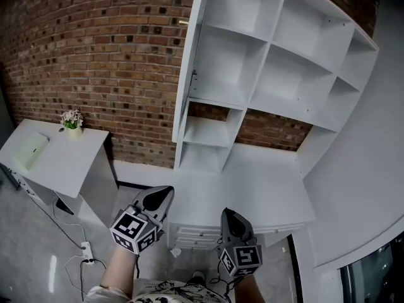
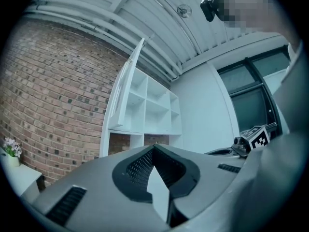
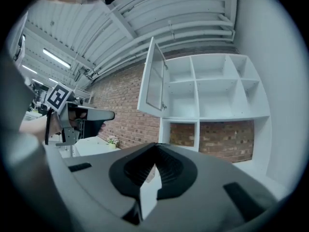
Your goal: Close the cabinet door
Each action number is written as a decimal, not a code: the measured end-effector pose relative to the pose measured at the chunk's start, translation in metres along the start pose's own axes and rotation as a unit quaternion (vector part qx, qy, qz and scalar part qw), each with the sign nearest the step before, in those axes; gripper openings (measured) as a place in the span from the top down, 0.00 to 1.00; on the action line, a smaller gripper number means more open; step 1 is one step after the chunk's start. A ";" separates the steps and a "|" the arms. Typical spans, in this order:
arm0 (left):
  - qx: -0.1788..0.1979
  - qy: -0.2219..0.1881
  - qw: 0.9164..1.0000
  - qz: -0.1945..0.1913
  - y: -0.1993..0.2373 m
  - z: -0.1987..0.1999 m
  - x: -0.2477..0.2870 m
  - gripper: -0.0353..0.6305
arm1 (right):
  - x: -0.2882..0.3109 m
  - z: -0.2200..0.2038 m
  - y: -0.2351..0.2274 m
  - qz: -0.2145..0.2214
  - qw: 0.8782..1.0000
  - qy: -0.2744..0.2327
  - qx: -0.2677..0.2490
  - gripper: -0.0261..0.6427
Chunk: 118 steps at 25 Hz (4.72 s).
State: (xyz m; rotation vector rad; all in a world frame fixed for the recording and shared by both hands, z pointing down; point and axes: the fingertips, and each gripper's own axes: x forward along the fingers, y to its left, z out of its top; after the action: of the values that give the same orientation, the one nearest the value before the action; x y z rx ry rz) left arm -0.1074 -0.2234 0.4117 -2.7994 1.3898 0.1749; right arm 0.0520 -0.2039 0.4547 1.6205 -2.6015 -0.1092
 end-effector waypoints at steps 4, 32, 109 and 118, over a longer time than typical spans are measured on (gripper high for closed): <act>0.016 -0.011 0.999 0.051 0.004 0.013 0.028 0.93 | 0.027 0.016 -0.035 0.046 0.998 -0.017 -0.034 0.95; 0.097 -0.138 0.978 0.123 0.111 0.181 0.072 0.93 | 0.159 0.047 -0.087 0.151 0.987 -0.050 -0.028 0.95; 0.331 -0.132 0.934 -0.016 -0.006 0.345 0.311 0.81 | 0.133 0.040 -0.224 0.043 0.998 -0.050 0.007 0.95; 0.336 -0.120 0.934 0.028 -0.007 0.342 0.372 0.81 | 0.137 0.055 -0.262 0.011 0.999 -0.045 -0.008 0.95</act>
State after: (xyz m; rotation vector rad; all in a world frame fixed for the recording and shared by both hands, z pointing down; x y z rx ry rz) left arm 0.0887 -0.4943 0.0329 -2.1004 1.1815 0.0271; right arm 0.2204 -0.4406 0.3776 1.6194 -2.6765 -0.2057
